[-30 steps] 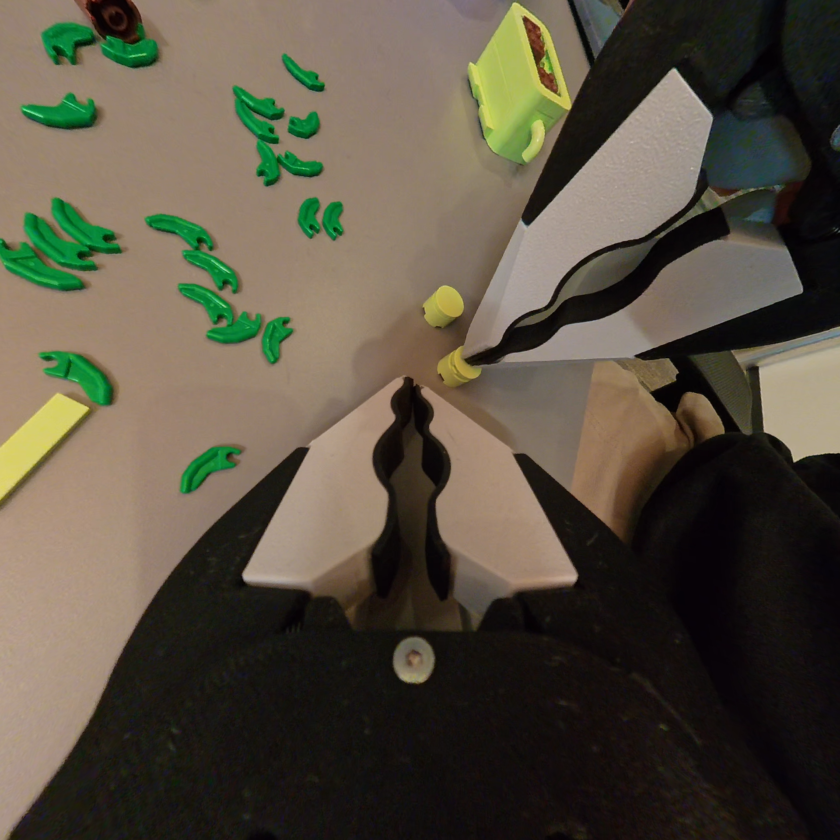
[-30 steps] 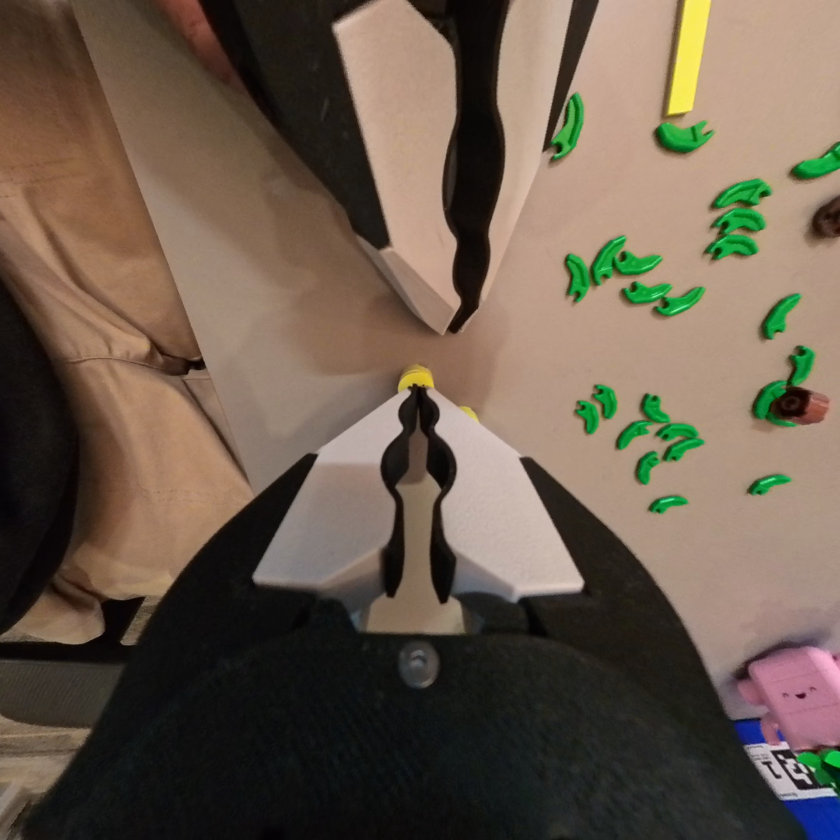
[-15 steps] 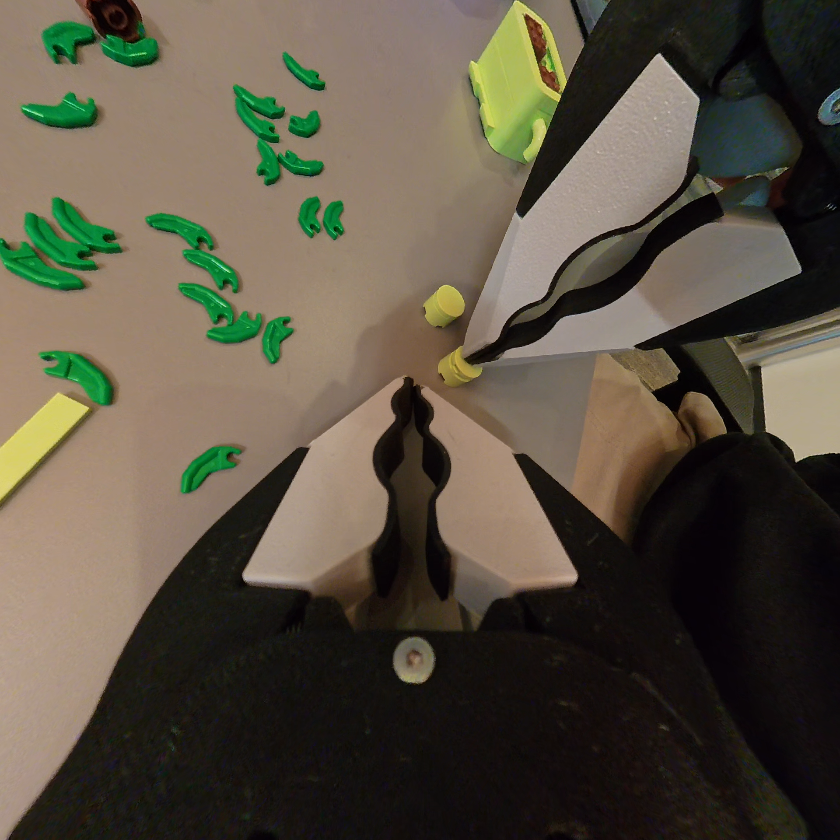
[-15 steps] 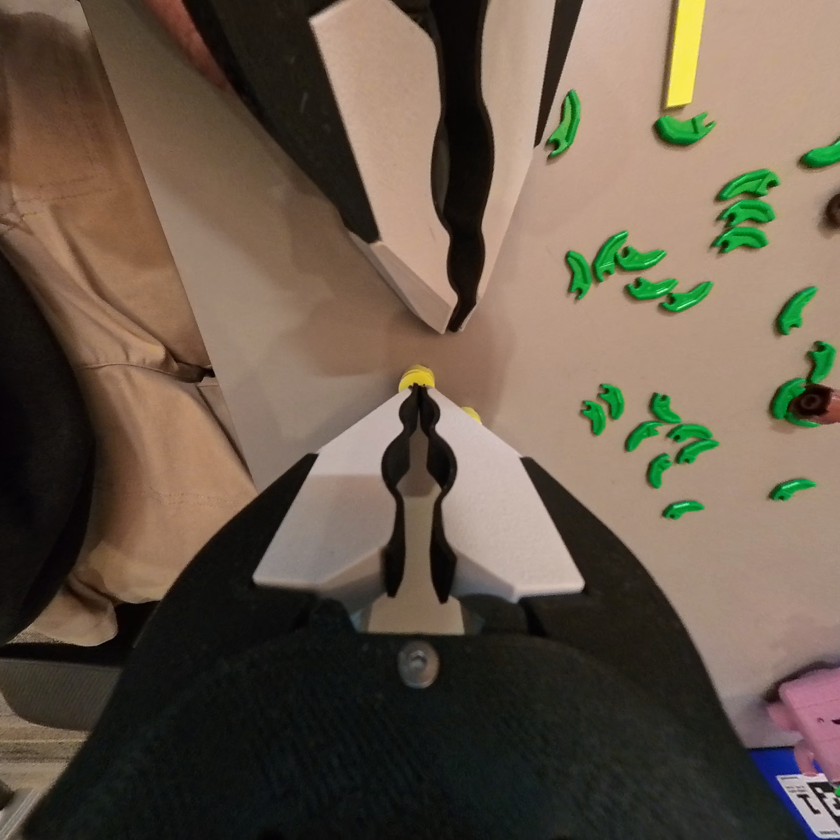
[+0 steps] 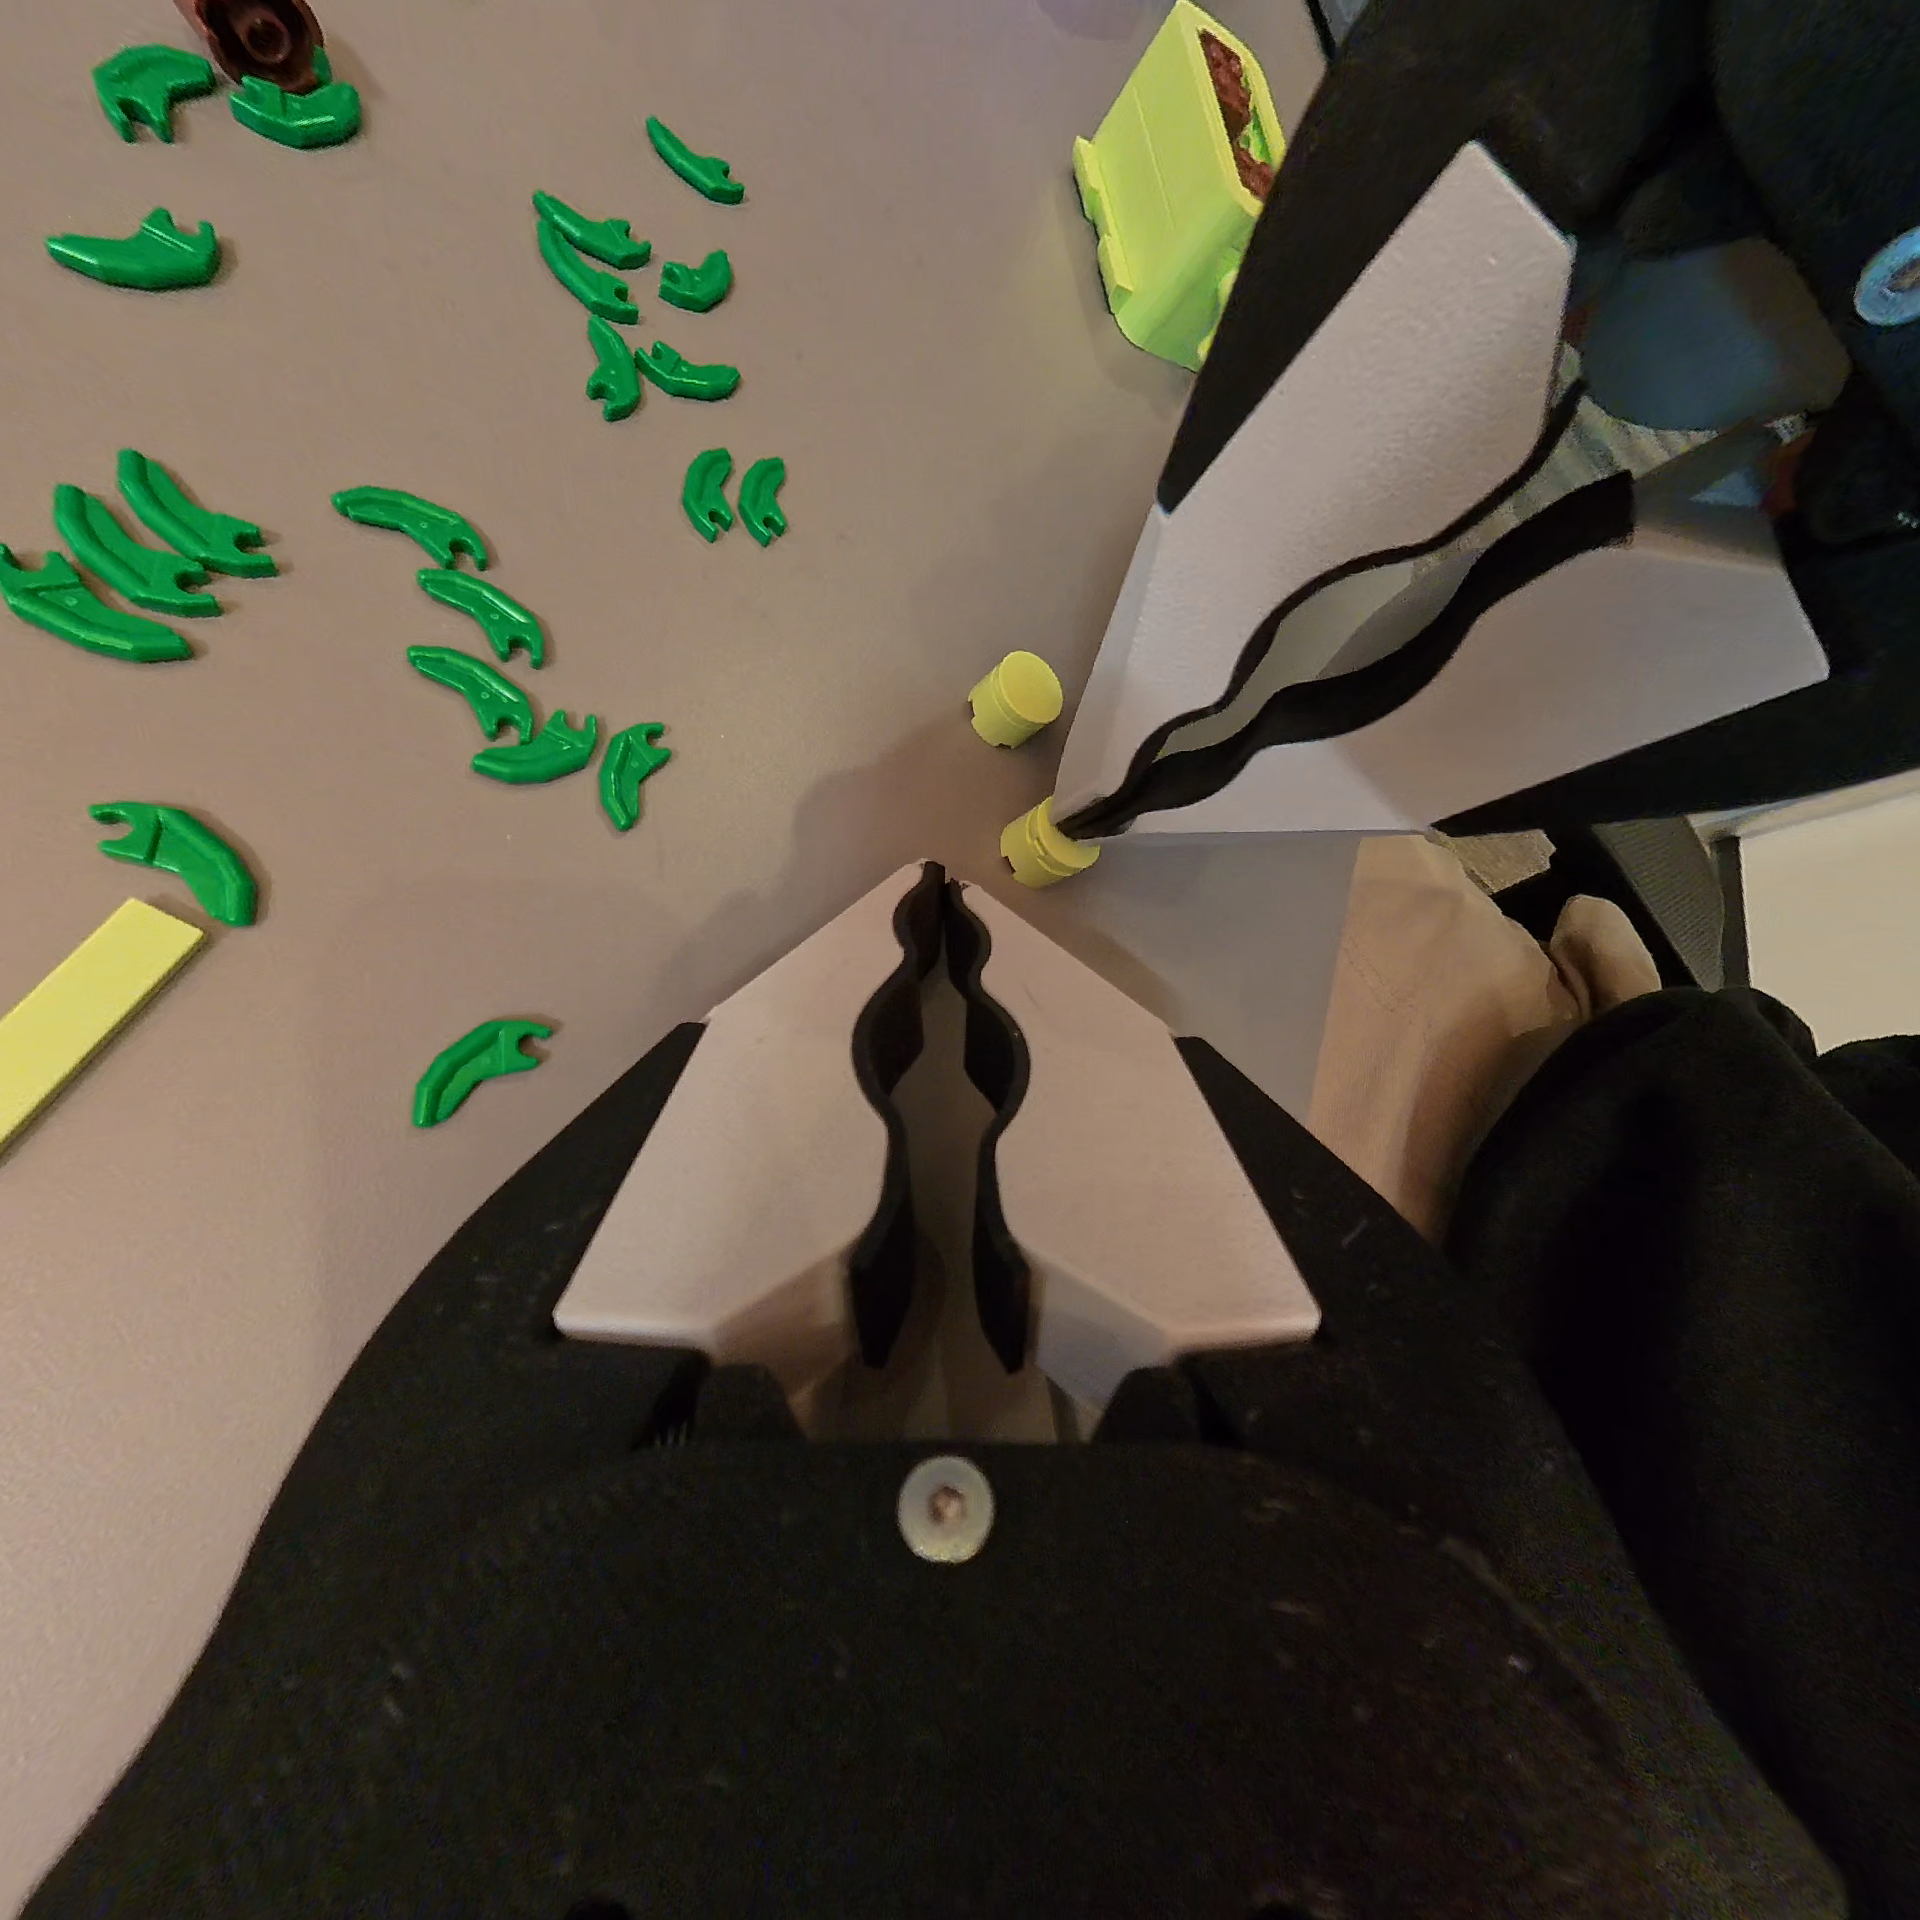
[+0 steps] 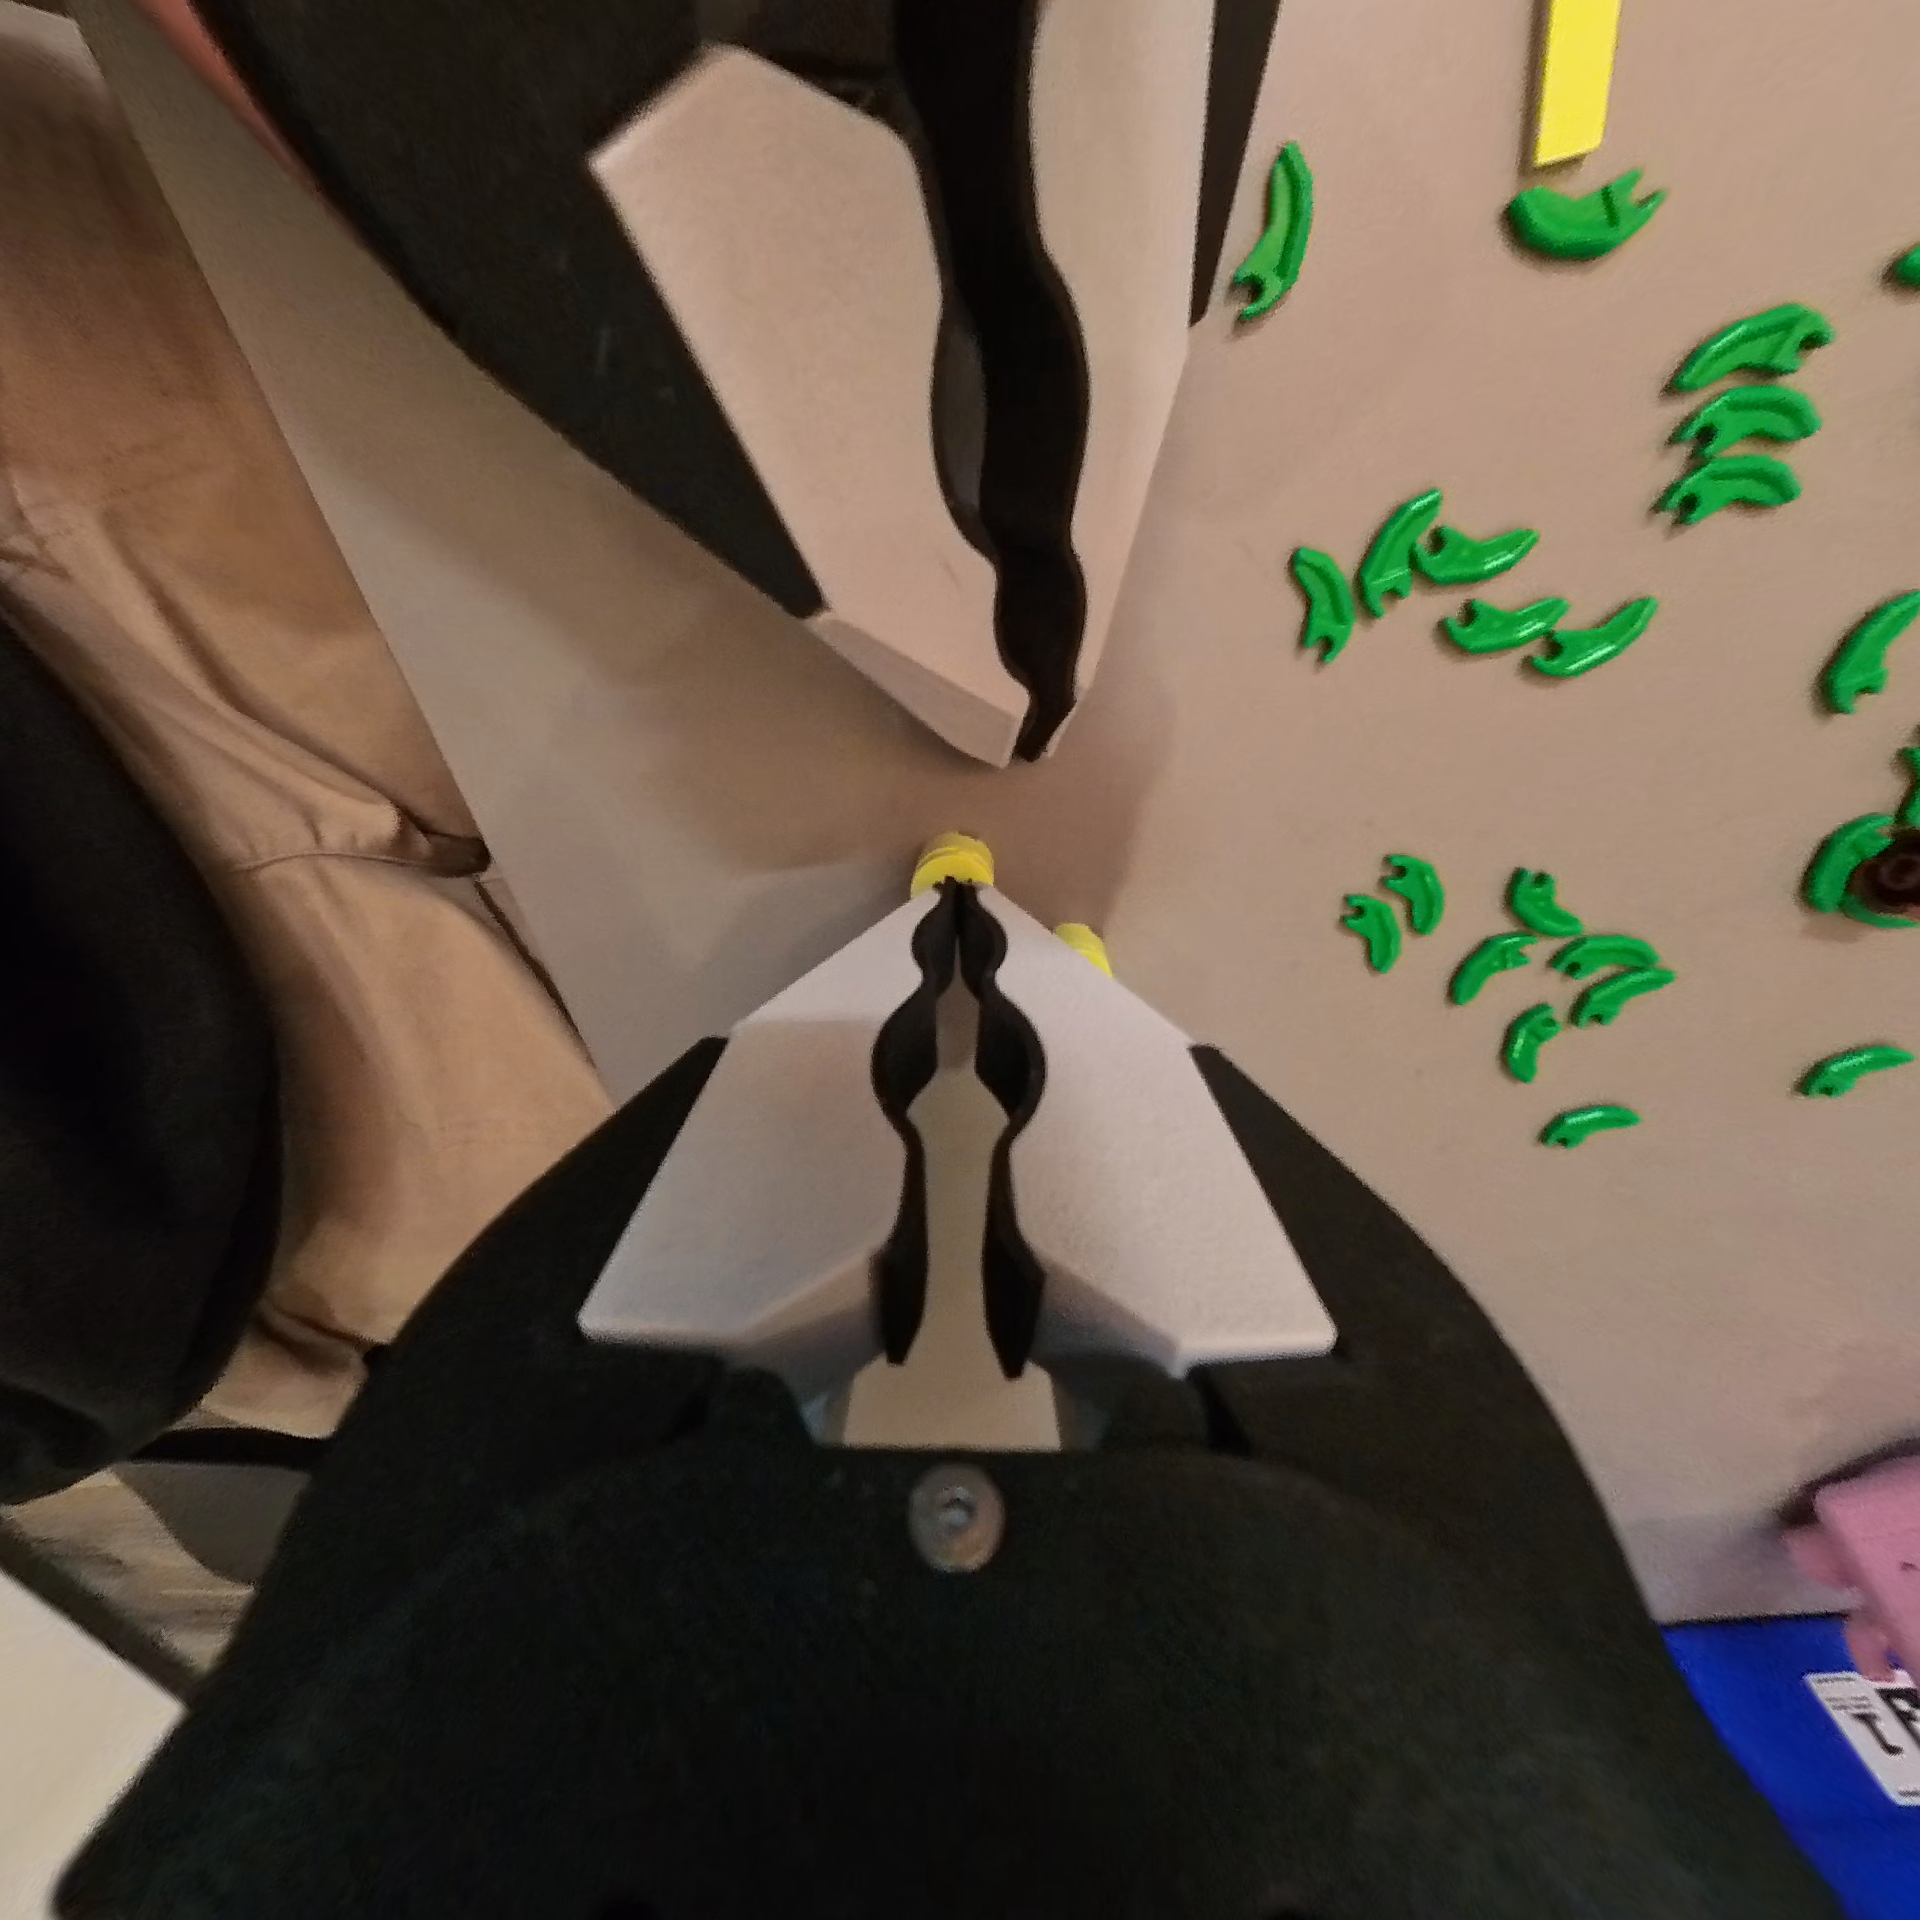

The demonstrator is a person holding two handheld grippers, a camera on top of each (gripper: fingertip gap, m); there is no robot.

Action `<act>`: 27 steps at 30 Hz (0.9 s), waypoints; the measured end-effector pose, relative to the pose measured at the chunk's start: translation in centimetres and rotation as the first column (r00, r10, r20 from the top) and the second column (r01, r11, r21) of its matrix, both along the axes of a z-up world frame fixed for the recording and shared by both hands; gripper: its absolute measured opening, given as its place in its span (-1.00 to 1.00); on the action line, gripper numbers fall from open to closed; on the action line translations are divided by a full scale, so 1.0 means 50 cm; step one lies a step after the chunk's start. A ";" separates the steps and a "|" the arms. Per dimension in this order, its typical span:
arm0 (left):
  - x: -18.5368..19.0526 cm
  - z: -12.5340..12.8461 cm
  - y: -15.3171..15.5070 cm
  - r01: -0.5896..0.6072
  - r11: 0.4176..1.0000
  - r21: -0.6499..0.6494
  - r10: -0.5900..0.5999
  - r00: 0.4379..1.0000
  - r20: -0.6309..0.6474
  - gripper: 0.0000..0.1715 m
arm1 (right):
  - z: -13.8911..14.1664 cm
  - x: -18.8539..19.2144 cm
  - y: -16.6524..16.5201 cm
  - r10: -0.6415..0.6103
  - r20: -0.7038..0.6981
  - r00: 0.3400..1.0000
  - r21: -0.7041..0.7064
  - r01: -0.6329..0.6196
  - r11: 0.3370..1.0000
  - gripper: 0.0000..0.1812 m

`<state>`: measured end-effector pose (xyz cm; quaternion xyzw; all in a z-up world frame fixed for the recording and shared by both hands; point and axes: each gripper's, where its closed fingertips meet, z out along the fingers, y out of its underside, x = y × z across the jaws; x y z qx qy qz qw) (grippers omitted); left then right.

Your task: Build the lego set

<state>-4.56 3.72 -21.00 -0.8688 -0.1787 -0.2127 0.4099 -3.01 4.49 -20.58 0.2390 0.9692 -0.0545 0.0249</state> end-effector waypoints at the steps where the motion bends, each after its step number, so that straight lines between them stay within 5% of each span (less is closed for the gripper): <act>1: 0.000 0.000 0.000 0.000 1.000 0.000 0.000 1.000 0.000 -1.00 | 0.000 0.000 0.000 -0.011 0.010 1.000 -0.003 0.011 1.000 -1.00; 12: 0.000 -0.001 0.000 0.002 1.000 -0.003 -0.002 1.000 -0.004 -1.00 | -0.001 -0.001 0.000 -0.066 0.060 0.996 0.018 0.065 0.998 -1.00; 20: -0.001 -0.001 -0.001 0.004 1.000 -0.004 -0.004 1.000 -0.007 -1.00 | 0.000 -0.004 -0.002 -0.066 -0.095 0.993 0.005 0.067 0.998 -1.00; 23: 0.005 0.003 -0.001 0.021 1.000 0.005 -0.021 0.999 -0.032 -1.00 | 0.015 -0.007 -0.005 -0.097 -0.248 0.964 -0.079 0.080 0.994 -1.00; 27: 0.026 0.012 0.003 0.068 0.997 0.025 -0.066 0.994 -0.085 -0.89 | 0.087 0.019 0.004 -0.334 -0.405 0.851 -0.370 0.181 0.911 -1.00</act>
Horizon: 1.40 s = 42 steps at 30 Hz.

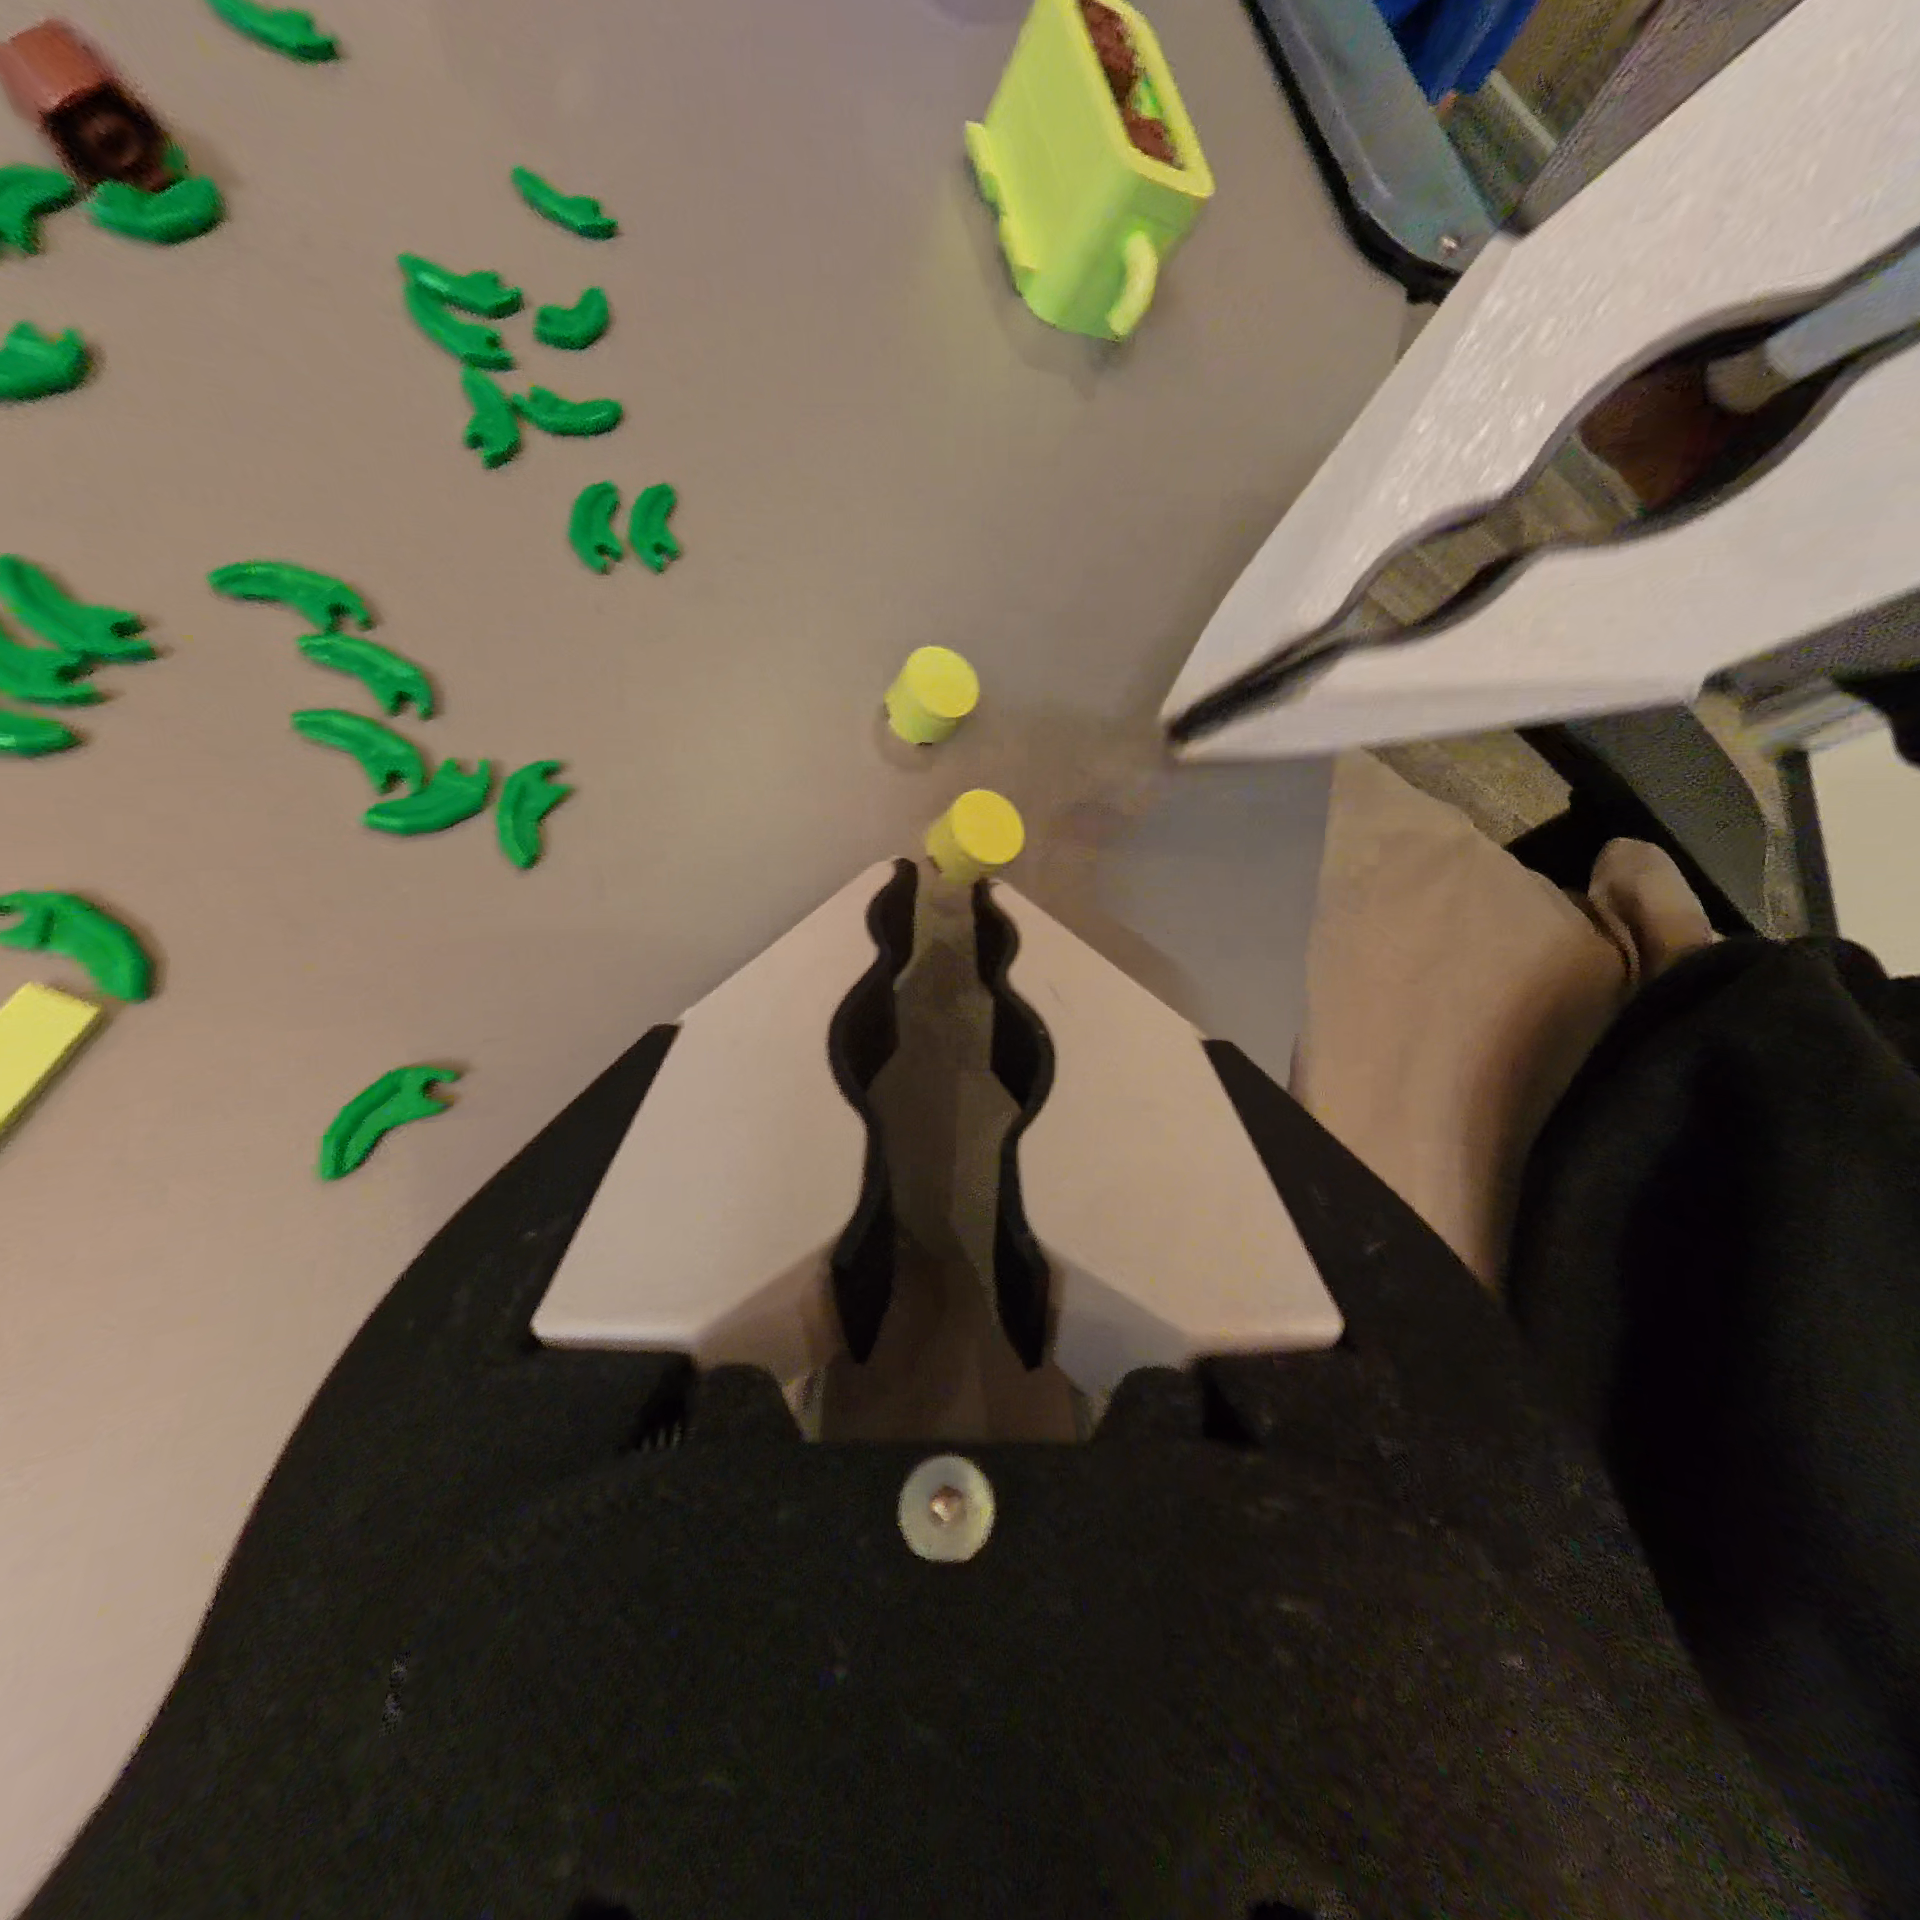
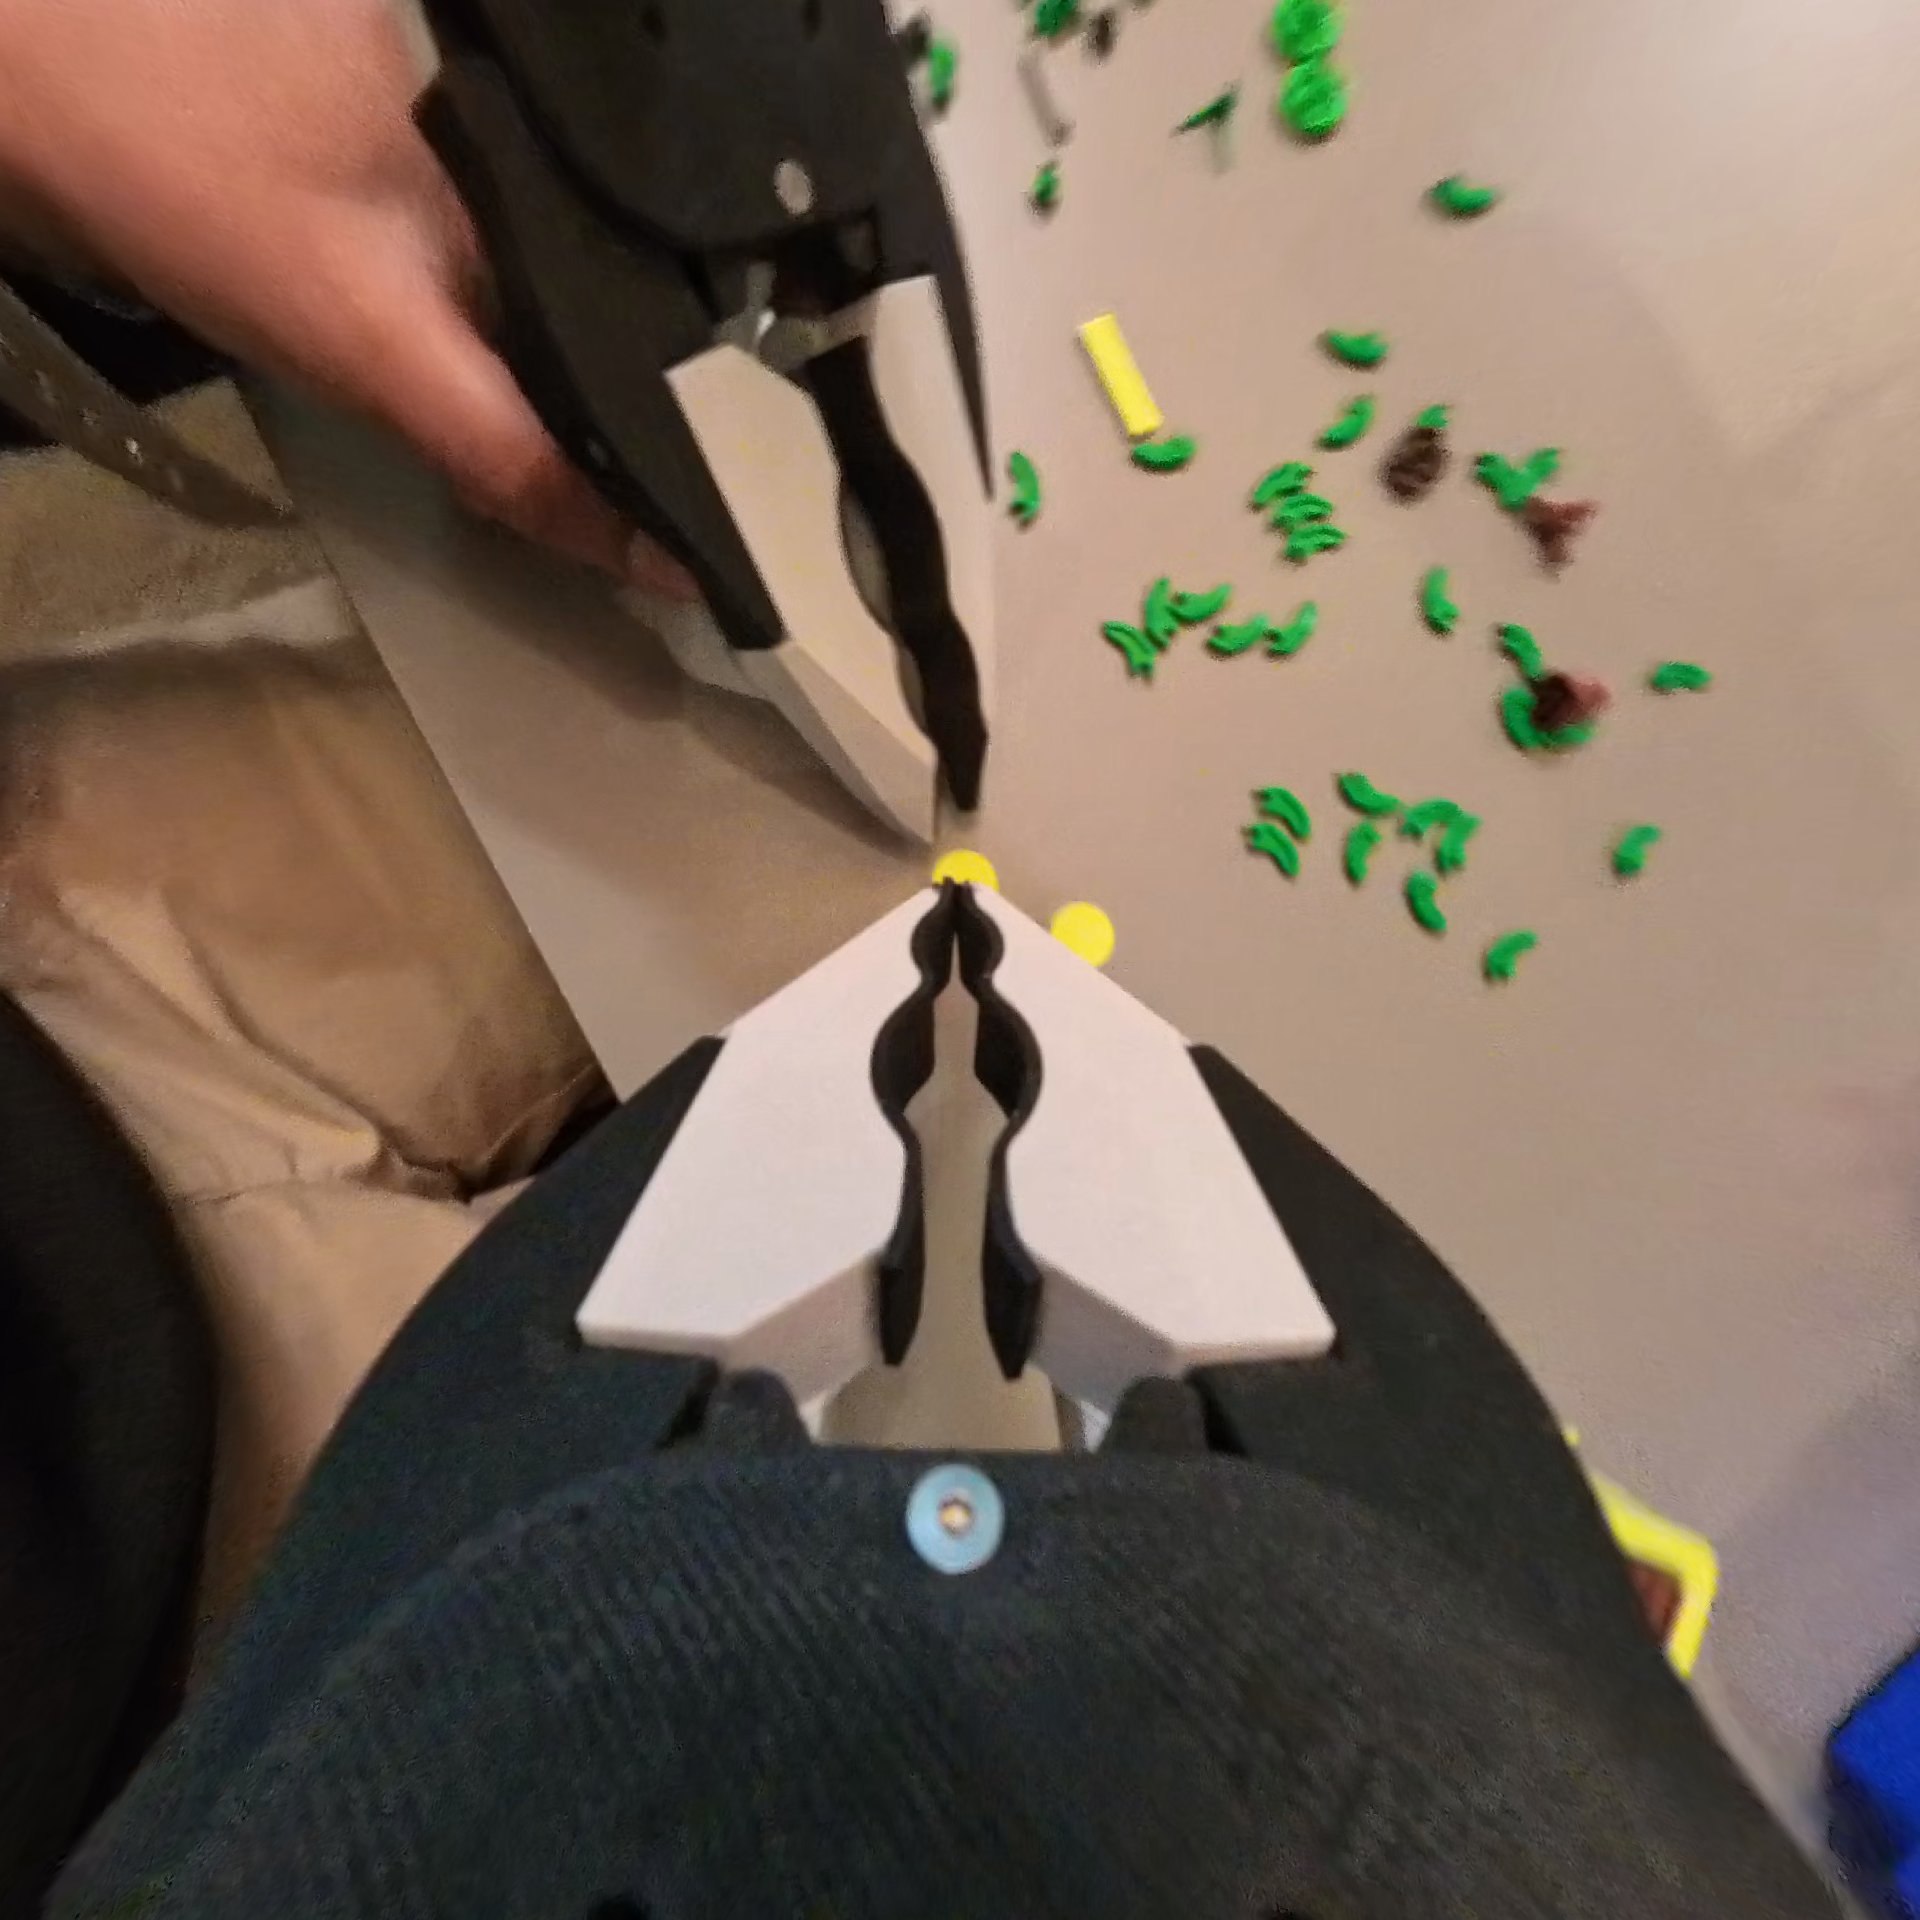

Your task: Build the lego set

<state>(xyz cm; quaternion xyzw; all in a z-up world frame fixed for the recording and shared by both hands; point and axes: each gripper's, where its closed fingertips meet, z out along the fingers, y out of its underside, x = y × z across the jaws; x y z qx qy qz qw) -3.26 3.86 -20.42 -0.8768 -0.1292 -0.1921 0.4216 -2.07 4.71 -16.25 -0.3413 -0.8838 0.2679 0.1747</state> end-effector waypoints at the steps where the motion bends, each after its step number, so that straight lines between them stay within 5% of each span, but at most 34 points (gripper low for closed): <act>1: 0.003 0.001 0.003 0.003 1.000 0.002 -0.003 1.000 -0.012 -0.82 | 0.006 0.014 0.018 -0.035 -0.045 0.998 -0.018 0.034 0.999 -1.00; 5: 0.019 -0.006 0.023 0.016 1.000 -0.022 -0.016 0.999 -0.031 -0.63 | 0.008 0.069 0.078 -0.096 -0.221 0.970 0.008 0.101 0.995 -1.00; 10: 0.007 -0.013 0.028 -0.040 0.998 -0.053 0.035 0.996 -0.084 -0.81 | 0.029 0.086 0.074 -0.149 -0.347 0.926 -0.119 0.114 0.986 -1.00; 13: 0.041 0.033 0.031 0.029 0.995 0.095 -0.044 0.986 0.159 -0.82 | 0.047 0.097 0.048 -0.099 -0.423 0.901 -0.167 0.030 0.986 -0.78; 16: 0.091 0.154 0.012 0.093 0.908 0.409 -0.301 0.823 0.482 -0.83 | 0.081 0.124 0.014 0.001 -0.521 0.853 -0.167 -0.103 0.981 -0.60; 22: 0.163 0.212 -0.021 0.216 0.802 0.557 -0.558 0.605 0.568 -0.83 | 0.138 0.162 -0.039 0.219 -0.640 0.736 -0.078 -0.346 0.935 -0.53; 31: 0.235 0.180 -0.009 0.331 0.794 0.510 -0.604 0.519 0.605 -0.82 | 0.076 0.175 -0.058 0.367 -0.532 0.763 -0.233 -0.549 0.803 -0.81; 35: 0.206 0.174 0.015 0.232 0.822 0.520 -0.548 0.571 0.612 -0.82 | 0.071 0.148 -0.033 0.280 -0.548 0.788 -0.307 -0.501 0.809 -0.87; 42: 0.130 0.181 0.037 0.068 0.804 0.590 -0.352 0.855 0.382 -0.66 | 0.109 0.111 0.022 0.107 -0.546 0.831 -0.515 -0.434 0.739 -0.87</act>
